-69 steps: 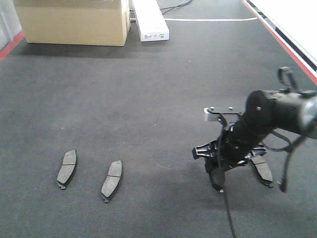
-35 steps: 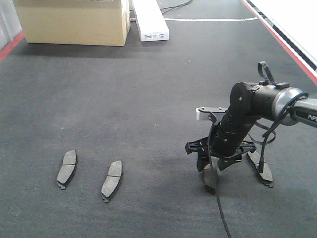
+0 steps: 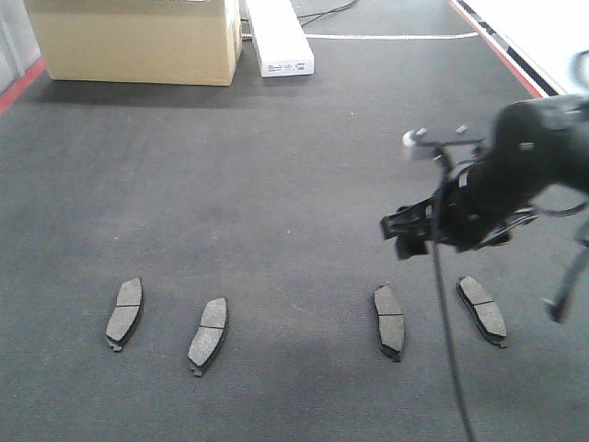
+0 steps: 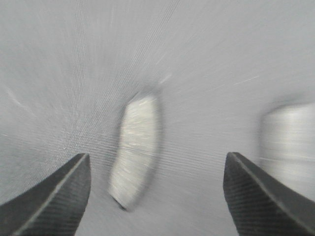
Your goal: Move and align brake pads A on conveyor
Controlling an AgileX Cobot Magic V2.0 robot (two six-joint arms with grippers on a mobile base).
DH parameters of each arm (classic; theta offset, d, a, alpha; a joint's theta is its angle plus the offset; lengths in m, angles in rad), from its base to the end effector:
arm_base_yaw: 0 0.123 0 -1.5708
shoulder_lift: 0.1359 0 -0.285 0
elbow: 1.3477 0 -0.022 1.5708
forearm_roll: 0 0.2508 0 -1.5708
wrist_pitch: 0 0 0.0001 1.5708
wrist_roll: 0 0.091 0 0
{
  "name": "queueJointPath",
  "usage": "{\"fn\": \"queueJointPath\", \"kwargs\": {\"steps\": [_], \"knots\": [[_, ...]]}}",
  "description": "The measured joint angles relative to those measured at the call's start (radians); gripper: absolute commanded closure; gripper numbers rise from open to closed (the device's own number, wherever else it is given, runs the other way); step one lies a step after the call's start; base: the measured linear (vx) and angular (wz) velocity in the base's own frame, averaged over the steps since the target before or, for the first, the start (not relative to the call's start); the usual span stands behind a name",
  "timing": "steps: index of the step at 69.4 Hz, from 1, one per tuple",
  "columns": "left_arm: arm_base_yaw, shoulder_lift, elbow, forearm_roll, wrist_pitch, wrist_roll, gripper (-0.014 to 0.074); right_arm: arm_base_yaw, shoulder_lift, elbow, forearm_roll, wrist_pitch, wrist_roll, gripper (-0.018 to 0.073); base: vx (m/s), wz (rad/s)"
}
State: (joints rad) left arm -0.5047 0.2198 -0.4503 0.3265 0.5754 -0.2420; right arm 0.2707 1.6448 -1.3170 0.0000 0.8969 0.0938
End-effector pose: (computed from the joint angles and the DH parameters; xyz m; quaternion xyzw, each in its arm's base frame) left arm 0.0527 -0.0109 0.3007 0.1559 0.7678 -0.0769 0.6167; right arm 0.3337 0.0926 0.2807 -0.0863 0.9728 0.0390 0.2114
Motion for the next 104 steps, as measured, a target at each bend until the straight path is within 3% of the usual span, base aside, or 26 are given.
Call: {"fn": "queueJointPath", "kwargs": {"steps": [38,60,72,88,104], "knots": [[0.000,0.000,0.000,0.000,-0.003,0.000,0.0136,0.000,-0.745,0.440,-0.045,-0.178,0.010,0.0035,0.00,0.00],[0.000,0.000,0.000,0.001,-0.084,0.000,0.0136,0.000,-1.158,0.686,-0.047,-0.277,0.008,0.0036,0.00,0.00],[0.000,0.000,0.000,0.001,-0.096,0.000,0.0136,0.000,-1.350,0.817,-0.032,-0.327,-0.047,0.0052,0.00,0.00],[0.000,0.000,0.000,0.001,-0.099,0.000,0.0136,0.000,-1.544,0.927,-0.028,-0.422,-0.062,0.0084,0.00,0.00],[0.000,0.000,0.000,0.001,-0.091,0.000,0.0137,0.000,-1.556,0.939,-0.028,-0.437,-0.063,0.0089,0.00,0.00]]}}
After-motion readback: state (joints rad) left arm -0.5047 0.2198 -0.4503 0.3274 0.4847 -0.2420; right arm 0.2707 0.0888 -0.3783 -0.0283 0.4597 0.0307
